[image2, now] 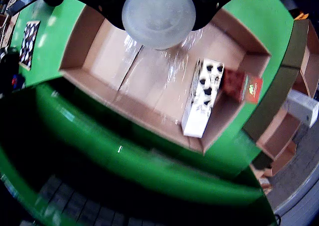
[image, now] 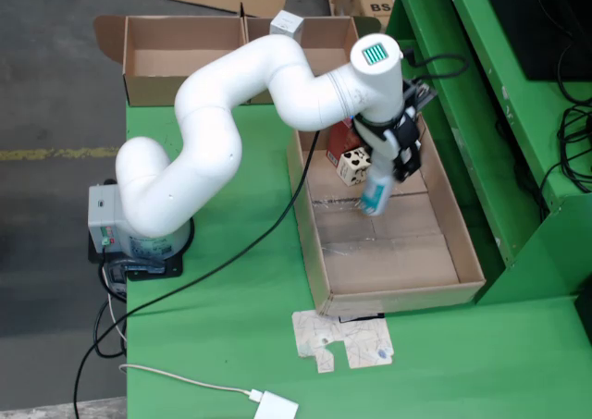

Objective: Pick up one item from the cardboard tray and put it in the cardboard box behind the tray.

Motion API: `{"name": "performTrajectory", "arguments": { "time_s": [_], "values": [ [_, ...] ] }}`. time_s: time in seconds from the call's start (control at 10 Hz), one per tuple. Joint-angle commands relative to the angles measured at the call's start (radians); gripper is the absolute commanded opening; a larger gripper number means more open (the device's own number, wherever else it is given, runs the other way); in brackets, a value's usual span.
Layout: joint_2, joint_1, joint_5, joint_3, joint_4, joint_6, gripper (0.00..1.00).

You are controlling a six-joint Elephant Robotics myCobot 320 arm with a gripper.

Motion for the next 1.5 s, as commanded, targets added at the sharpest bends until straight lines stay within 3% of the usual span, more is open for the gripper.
{"name": "performTrajectory", "arguments": {
  "time_s": [0.0,0.7,1.0,1.1,1.3,1.4],
  "values": [
    [0.026,0.046,-0.125,0.382,0.318,0.012,0.0],
    [0.024,0.129,-0.382,0.382,0.531,-0.033,0.0],
    [0.029,0.136,-0.383,0.382,0.529,-0.035,0.0],
    [0.066,0.152,-0.269,0.382,0.419,-0.01,0.0],
    [0.066,0.152,-0.269,0.382,0.419,-0.01,0.0],
    [0.102,0.241,-0.211,0.382,0.297,0.006,0.0]
  ]
}}
